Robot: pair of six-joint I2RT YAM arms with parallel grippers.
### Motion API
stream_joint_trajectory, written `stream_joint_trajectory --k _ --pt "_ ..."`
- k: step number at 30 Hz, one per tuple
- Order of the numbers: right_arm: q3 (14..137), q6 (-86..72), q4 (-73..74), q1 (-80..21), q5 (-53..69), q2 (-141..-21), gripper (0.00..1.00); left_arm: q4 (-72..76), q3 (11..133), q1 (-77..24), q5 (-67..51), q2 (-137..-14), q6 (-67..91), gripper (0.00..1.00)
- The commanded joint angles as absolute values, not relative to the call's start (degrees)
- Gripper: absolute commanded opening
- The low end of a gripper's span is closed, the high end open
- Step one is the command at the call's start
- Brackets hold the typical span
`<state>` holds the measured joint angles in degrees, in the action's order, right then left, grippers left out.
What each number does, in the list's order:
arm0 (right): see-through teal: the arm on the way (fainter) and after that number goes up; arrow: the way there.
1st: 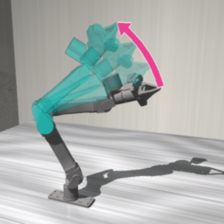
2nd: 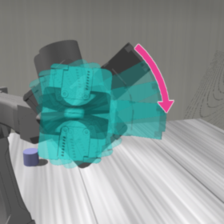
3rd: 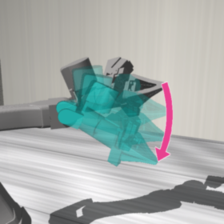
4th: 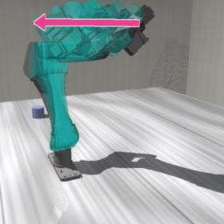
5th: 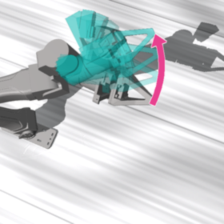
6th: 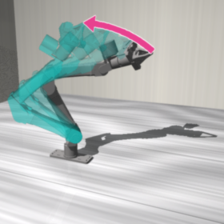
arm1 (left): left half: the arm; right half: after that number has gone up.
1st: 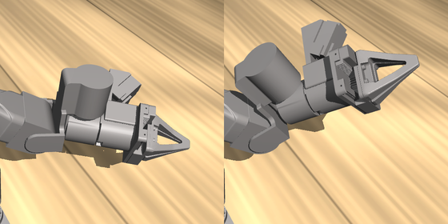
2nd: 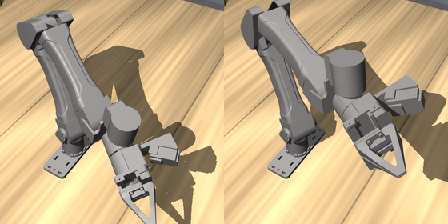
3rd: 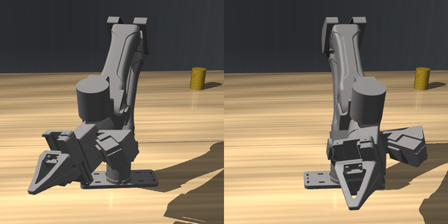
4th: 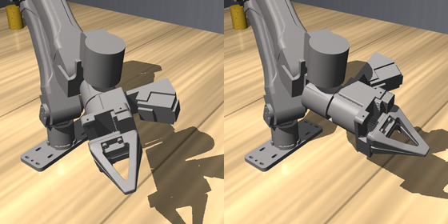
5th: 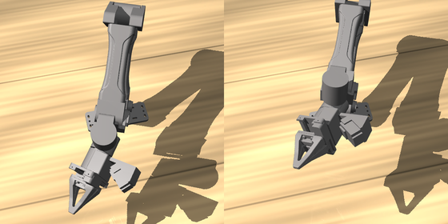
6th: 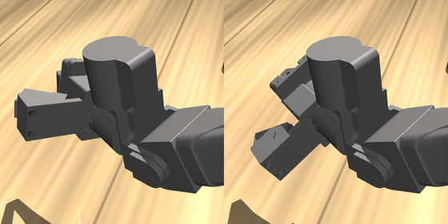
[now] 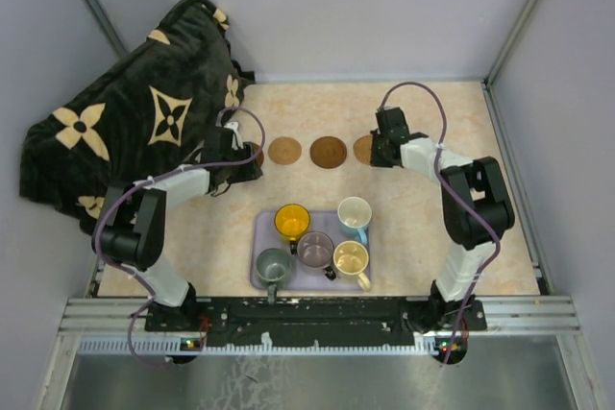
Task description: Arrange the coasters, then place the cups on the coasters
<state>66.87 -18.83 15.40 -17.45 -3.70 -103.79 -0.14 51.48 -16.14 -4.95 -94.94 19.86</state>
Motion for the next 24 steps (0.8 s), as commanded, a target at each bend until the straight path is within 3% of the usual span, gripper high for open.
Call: stream_joint_trajectory --k 1,10,24 --pt "68.74 -16.63 13.21 -17.39 -8.29 -98.80 0.06 0.04 53.20 -16.34 -5.82 -96.55 21.34 0.56" --pt "64.96 -14.97 13.05 -17.40 -13.03 -90.55 0.06 -2.02 53.35 -16.35 -4.24 -96.80 21.49 0.54" --pt "63.46 -15.20 14.62 -17.36 -15.62 -86.94 0.06 -1.48 54.65 -16.35 -4.84 -100.29 21.34 0.54"
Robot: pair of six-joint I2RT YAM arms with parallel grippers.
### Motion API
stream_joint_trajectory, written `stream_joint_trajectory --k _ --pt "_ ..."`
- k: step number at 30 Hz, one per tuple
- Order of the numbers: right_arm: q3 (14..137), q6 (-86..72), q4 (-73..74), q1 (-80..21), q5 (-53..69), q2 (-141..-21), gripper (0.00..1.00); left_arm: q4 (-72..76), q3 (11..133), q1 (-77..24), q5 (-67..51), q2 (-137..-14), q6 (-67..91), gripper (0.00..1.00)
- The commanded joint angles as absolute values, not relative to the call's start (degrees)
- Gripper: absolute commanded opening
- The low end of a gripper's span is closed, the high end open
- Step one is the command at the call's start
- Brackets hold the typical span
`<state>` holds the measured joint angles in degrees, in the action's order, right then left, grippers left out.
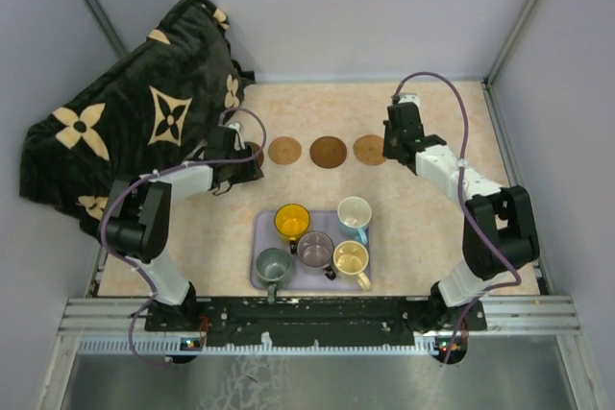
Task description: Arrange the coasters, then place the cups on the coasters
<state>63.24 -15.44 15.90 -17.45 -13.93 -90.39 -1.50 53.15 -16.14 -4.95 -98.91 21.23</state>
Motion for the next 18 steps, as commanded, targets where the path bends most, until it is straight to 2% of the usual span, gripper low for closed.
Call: stream_joint_trajectory --k 1,9,18 --pt "63.46 -15.20 14.67 -17.40 -15.64 -86.78 0.06 -1.43 54.74 -16.35 -4.81 -100.44 21.25 0.54" --pt "63.55 -16.20 15.02 -17.40 -16.19 -84.97 0.07 -1.95 54.49 -16.35 -6.24 -99.15 20.81 0.54" --pt "61.93 -18.06 18.26 -17.27 -18.93 -79.57 0.13 -5.32 52.26 -16.42 -6.18 -87.77 19.78 0.55"
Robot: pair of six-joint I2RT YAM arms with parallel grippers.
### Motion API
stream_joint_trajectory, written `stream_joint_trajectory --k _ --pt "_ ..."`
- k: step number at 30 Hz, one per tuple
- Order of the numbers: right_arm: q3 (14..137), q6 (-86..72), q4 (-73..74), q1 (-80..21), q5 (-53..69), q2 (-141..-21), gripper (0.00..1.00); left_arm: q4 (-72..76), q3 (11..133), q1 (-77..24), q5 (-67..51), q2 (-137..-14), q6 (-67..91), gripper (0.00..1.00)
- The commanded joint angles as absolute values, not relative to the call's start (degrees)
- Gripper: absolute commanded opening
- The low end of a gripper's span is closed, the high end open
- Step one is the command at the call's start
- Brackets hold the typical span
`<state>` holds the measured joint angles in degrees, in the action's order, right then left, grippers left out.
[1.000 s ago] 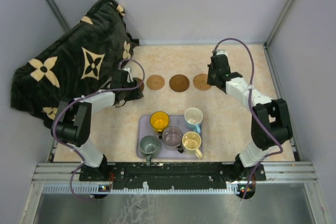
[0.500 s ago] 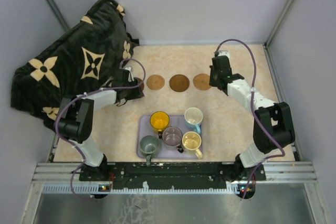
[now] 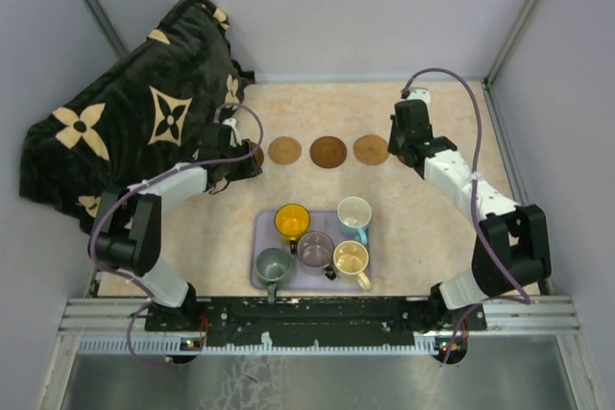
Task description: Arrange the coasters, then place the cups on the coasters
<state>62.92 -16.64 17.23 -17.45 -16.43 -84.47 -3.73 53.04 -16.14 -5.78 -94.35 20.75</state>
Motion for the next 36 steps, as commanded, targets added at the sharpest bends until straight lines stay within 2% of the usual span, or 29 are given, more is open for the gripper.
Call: stream_joint_trajectory --k 1,5,10,12,14,16,24,36 --pt "61.43 -18.48 18.80 -17.18 -19.13 -78.59 0.14 -5.81 51.76 -16.43 -5.97 -86.22 19.63 0.55" --pt "58.96 -20.36 21.03 -16.43 -19.12 -73.59 0.20 -7.94 49.62 -16.41 -4.33 -79.59 19.56 0.57" --pt "54.92 -21.97 24.78 -15.48 -19.66 -66.29 0.57 -11.02 46.25 -16.41 -3.34 -71.07 19.77 0.62" --pt "53.31 -22.13 26.70 -15.47 -19.64 -63.39 0.66 -11.85 44.88 -16.41 -3.47 -67.37 19.71 0.64" --pt "51.74 -22.15 28.57 -15.47 -18.70 -60.39 0.68 -12.82 43.71 -16.43 -4.01 -64.03 19.55 0.85" --pt "50.34 -22.15 30.76 -15.47 -17.72 -57.60 0.68 -14.21 42.70 -16.51 -4.71 -60.92 19.62 0.91" --pt "46.62 -25.12 39.04 -17.73 -9.26 -47.78 0.66 -17.89 38.37 -18.42 -6.08 -52.68 20.56 0.94" --pt "47.57 -35.56 44.87 -38.63 -14.90 -46.80 0.68 -18.24 32.91 -21.53 -4.79 -48.34 22.61 0.94"
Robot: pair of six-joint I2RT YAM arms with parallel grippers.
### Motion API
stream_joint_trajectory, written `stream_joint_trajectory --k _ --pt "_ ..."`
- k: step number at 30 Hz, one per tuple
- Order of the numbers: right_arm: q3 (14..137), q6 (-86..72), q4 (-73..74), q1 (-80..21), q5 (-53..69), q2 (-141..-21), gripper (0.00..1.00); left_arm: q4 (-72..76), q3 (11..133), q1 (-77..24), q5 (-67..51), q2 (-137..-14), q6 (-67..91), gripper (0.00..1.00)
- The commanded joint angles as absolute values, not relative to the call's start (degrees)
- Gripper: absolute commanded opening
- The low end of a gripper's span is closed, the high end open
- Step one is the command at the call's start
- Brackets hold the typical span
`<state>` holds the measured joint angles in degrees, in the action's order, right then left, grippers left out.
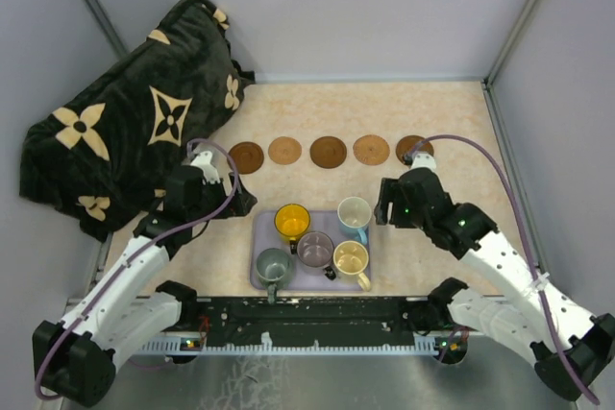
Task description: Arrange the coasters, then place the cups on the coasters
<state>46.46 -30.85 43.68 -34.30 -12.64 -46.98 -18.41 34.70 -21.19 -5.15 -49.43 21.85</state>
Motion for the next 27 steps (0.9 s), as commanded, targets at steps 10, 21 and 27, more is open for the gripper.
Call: stream_joint_trajectory --k 10,21,27 --pt "46.10 -40.62 41.81 -52.51 -18.73 -52.52 0.67 -15.78 30.82 -21.57 -5.26 -49.21 22.69 0.95" --pt "45.11 -42.74 40.08 -54.63 -21.52 -56.80 0.61 -14.99 30.54 -21.60 -5.38 -50.05 22.56 0.95" --pt "44.65 -43.33 39.28 -54.59 -22.91 -58.20 0.56 -14.38 30.58 -21.56 -5.88 -50.98 22.61 0.95"
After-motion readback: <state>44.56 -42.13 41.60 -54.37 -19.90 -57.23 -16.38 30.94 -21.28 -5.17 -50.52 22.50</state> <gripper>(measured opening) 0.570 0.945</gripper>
